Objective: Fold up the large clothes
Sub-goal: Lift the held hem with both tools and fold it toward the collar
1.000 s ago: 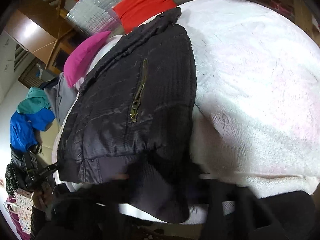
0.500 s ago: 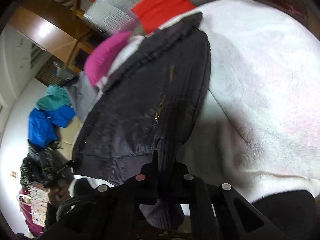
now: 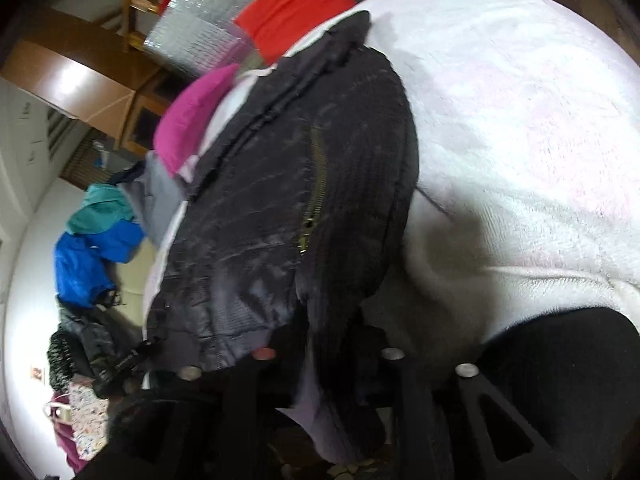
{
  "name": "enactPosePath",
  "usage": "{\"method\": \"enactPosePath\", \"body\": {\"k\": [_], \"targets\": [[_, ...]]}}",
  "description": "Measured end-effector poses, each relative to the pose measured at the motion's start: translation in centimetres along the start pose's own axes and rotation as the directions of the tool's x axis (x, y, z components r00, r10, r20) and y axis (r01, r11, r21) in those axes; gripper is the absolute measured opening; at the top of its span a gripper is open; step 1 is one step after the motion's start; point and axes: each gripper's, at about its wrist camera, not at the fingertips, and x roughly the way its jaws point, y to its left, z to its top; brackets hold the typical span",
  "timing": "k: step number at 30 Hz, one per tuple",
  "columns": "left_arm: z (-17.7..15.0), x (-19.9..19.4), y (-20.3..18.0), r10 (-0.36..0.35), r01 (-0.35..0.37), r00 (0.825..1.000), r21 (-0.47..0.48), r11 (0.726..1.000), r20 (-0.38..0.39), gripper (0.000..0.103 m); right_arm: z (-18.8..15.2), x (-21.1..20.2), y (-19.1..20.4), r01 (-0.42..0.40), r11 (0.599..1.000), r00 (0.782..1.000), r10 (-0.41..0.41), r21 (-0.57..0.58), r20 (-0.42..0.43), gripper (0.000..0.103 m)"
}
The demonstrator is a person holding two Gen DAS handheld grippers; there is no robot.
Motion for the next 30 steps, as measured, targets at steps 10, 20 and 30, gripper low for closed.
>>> {"method": "enactPosePath", "body": {"k": [10, 20, 30], "targets": [[0.7, 2.9, 1.3, 0.013, -0.018, 0.998, -0.077, 0.997, -0.063, 0.039, 1.3, 2.9, 0.4, 0.033, 0.999, 0.999, -0.033, 0.018, -0.020, 0.025], [0.4, 0.3, 0.4, -0.004, 0.004, 1.000, -0.010, 1.000, -0.015, 0.015, 0.1, 0.0, 0.4, -0.048, 0.999, 0.999, 0.048, -0.020, -0.016, 0.015], [-0.8, -1.1, 0.6, -0.039, 0.039, 0.999, -0.011, 0.999, -0.029, 0.017, -1.2, -2.5, -0.1, -0.117, 0.993, 0.993, 0.117, -0.012, -0.021, 0.015]]}}
